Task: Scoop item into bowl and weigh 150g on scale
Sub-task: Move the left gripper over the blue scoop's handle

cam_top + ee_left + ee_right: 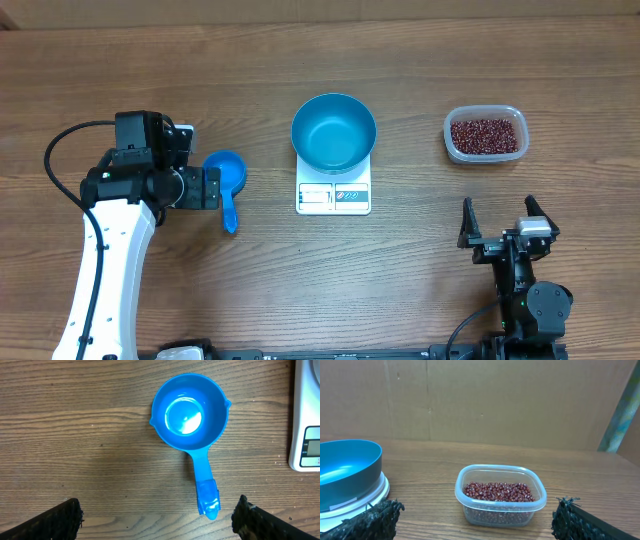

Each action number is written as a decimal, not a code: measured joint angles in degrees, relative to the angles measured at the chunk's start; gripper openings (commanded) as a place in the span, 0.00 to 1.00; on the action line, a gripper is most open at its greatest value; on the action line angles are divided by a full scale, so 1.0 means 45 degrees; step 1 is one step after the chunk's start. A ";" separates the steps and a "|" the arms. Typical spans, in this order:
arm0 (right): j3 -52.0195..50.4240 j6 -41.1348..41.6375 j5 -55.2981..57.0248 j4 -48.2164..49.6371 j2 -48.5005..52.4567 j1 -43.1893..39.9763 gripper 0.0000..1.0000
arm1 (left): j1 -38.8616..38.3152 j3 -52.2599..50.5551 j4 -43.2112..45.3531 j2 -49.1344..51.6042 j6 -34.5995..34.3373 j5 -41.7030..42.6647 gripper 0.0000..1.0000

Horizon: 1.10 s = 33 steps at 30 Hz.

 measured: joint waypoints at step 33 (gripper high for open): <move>0.0000 0.0010 0.0000 0.0005 0.0000 0.0000 1.00 | 0.0000 0.0000 0.0087 0.0000 -0.0010 -0.0962 1.00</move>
